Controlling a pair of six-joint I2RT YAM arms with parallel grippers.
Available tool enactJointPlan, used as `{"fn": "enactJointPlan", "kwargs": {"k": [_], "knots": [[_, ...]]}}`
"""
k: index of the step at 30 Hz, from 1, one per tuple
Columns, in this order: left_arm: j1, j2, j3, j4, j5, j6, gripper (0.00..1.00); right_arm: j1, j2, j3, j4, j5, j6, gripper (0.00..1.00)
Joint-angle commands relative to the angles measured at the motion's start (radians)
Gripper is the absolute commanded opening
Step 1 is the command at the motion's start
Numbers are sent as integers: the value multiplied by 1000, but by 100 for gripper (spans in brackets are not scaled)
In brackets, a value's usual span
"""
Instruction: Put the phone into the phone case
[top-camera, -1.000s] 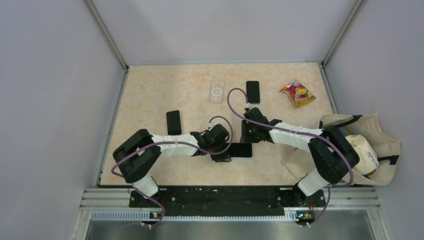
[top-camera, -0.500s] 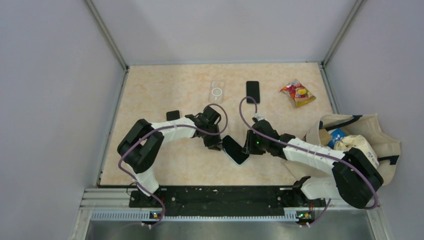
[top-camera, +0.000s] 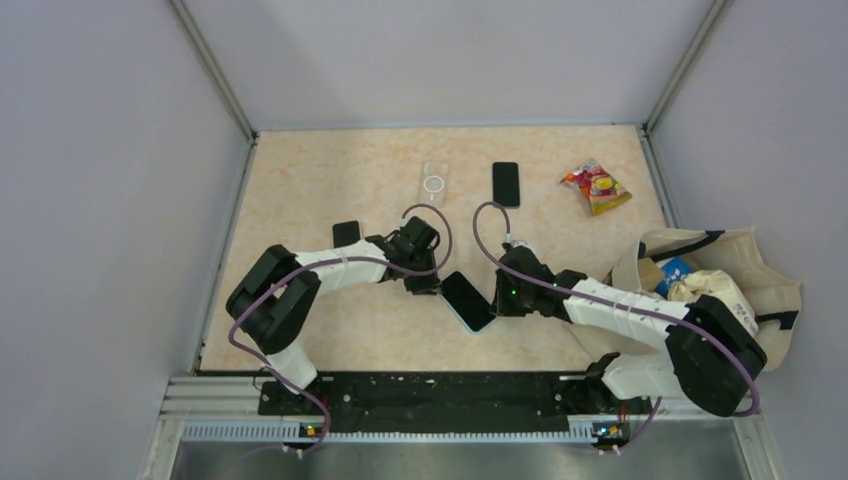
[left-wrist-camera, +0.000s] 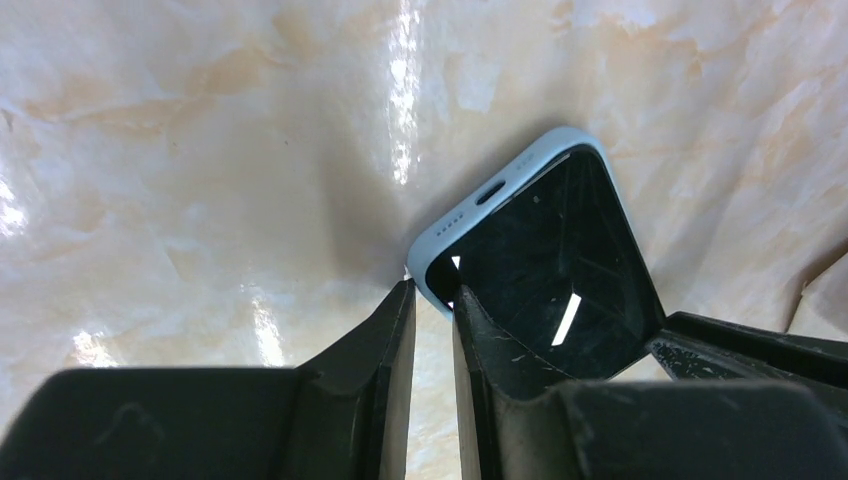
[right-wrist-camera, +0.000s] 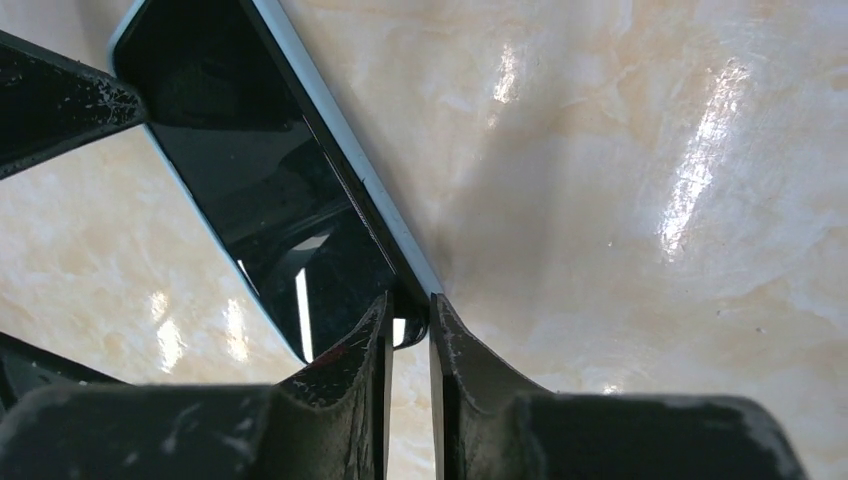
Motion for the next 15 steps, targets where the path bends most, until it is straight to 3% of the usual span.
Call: {"fn": "enactJointPlan", "kwargs": {"k": [1,11,15], "knots": [[-50,-29,-26,28,-27,-17,24,58,36,19,-57,34,5,14],[-87,-38,-24,17,-41,-32,24,144,122,32,-73,111,35,0],[-86,-42,-24,11,-45,-32,23,173,186,16,-43,132,57,0]]}}
